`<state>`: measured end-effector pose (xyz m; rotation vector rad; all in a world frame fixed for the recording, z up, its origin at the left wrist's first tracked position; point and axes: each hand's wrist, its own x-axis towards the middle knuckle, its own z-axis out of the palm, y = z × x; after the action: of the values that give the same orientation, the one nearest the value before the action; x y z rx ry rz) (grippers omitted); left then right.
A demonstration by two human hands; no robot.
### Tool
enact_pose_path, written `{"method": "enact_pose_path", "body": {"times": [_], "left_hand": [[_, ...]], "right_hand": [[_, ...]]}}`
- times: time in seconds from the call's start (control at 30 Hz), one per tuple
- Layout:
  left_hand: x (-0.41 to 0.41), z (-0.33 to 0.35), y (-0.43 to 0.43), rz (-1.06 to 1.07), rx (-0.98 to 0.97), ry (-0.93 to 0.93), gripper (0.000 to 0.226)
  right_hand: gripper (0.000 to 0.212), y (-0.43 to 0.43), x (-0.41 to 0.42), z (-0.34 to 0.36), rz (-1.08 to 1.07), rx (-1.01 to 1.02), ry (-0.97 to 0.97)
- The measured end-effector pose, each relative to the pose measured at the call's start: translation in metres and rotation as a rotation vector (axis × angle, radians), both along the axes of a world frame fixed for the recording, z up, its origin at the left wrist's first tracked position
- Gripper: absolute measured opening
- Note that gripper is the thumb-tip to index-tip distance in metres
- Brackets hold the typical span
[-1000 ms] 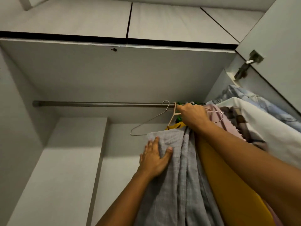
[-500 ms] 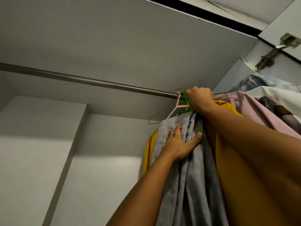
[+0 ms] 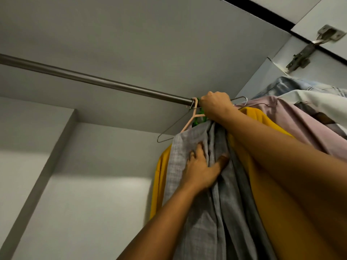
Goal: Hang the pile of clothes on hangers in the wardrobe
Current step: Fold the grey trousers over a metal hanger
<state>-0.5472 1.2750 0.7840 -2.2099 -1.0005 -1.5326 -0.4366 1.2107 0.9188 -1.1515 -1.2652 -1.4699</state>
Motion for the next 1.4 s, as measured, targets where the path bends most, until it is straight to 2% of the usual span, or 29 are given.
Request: {"method": "enact_pose_path", "body": {"times": [0.1, 0.23, 0.33, 0.5, 0.67, 0.8, 0.9, 1.0, 1.1, 1.2, 1.27, 1.4], "left_hand": [[-0.007, -0.015, -0.003, -0.001, 0.048, -0.04, 0.096], [-0.018, -0.044, -0.018, 0.047, 0.024, -0.049, 0.087], [-0.028, -0.078, -0.033, 0.095, 0.021, -0.014, 0.094], [-0.032, -0.15, -0.058, 0.2, 0.053, -0.07, 0.069], [-0.015, -0.225, -0.093, 0.061, 0.119, -0.269, 0.044], [0.019, -0.289, -0.133, -0.035, 0.134, -0.346, 0.052], [0.074, -0.338, -0.17, -0.109, 0.072, -0.371, 0.049], [0.138, -0.371, -0.215, -0.194, 0.099, -0.38, 0.052], [0.215, -0.402, -0.27, -0.377, 0.147, -0.266, 0.046], [0.301, -0.434, -0.346, -0.704, -0.067, -0.122, 0.039], [0.357, -0.457, -0.409, -0.894, -0.228, -0.025, 0.044], [0.466, -0.503, -0.533, -1.191, -0.388, 0.158, 0.05]], "right_hand": [[0.027, -0.004, -0.002, -0.008, -0.002, -0.028, -0.021], [0.035, -0.001, -0.008, -0.036, 0.033, 0.051, -0.09], [0.036, -0.01, -0.014, -0.084, 0.149, 0.037, -0.146], [0.031, -0.029, -0.014, -0.196, 0.362, -0.164, -0.197], [0.026, -0.066, 0.018, -0.3, 0.446, -0.25, -0.189], [0.026, -0.117, 0.063, -0.365, 0.423, -0.349, -0.117], [0.028, -0.171, 0.116, -0.408, 0.325, -0.377, -0.041], [0.027, -0.237, 0.177, -0.447, 0.199, -0.388, 0.127], [0.027, -0.32, 0.241, -0.49, 0.056, -0.382, 0.345], [0.027, -0.417, 0.307, -0.535, -0.151, -0.426, 0.506], [0.025, -0.488, 0.348, -0.565, -0.286, -0.445, 0.609], [0.026, -0.632, 0.413, -0.622, -0.561, -0.488, 0.806]]}}
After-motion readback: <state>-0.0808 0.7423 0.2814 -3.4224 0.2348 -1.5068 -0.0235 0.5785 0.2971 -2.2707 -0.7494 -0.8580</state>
